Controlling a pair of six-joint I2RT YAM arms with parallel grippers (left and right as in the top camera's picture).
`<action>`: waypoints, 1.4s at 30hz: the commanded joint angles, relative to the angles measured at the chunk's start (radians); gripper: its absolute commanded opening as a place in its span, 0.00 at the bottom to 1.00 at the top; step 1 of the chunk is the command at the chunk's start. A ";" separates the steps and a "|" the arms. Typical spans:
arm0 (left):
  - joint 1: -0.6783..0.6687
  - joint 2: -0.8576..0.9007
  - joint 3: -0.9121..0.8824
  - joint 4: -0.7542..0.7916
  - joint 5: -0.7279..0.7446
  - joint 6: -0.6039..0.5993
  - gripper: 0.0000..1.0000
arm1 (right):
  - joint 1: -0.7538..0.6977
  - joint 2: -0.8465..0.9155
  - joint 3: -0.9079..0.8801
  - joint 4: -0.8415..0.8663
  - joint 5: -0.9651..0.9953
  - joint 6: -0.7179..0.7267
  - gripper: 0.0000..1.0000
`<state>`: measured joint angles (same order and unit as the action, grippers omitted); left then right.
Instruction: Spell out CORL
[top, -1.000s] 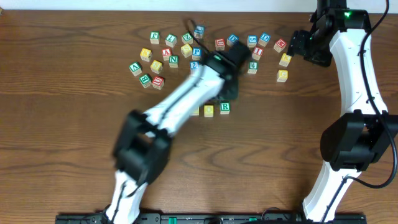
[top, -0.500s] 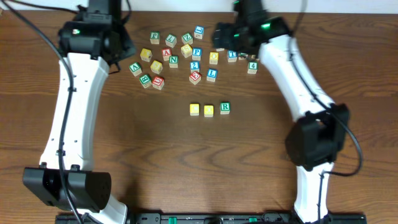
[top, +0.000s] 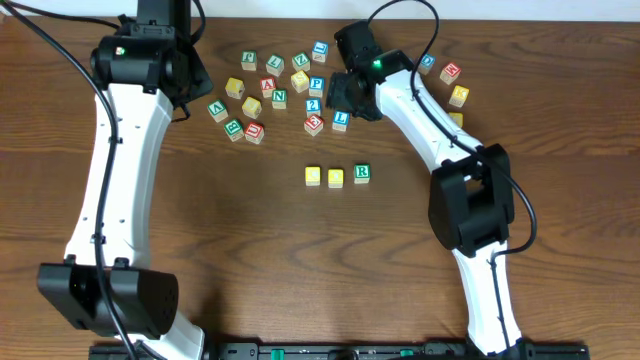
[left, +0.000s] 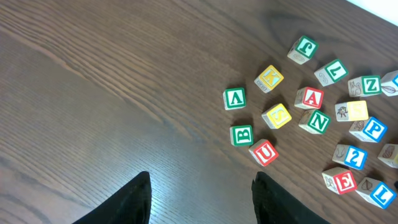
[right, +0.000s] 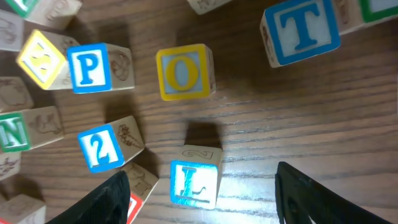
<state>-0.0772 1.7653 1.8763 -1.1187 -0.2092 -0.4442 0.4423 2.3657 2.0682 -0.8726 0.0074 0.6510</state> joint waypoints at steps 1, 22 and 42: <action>0.003 0.025 -0.010 -0.003 -0.016 0.006 0.52 | 0.025 0.063 0.010 0.029 0.014 0.014 0.70; 0.003 0.029 -0.016 -0.002 -0.016 0.006 0.52 | 0.008 0.061 0.030 -0.042 0.008 -0.174 0.24; 0.003 0.029 -0.016 0.002 -0.016 0.006 0.52 | -0.030 -0.119 -0.208 -0.256 0.028 -0.246 0.23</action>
<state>-0.0772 1.7805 1.8721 -1.1179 -0.2096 -0.4442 0.4160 2.2356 1.9129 -1.1889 0.0231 0.3786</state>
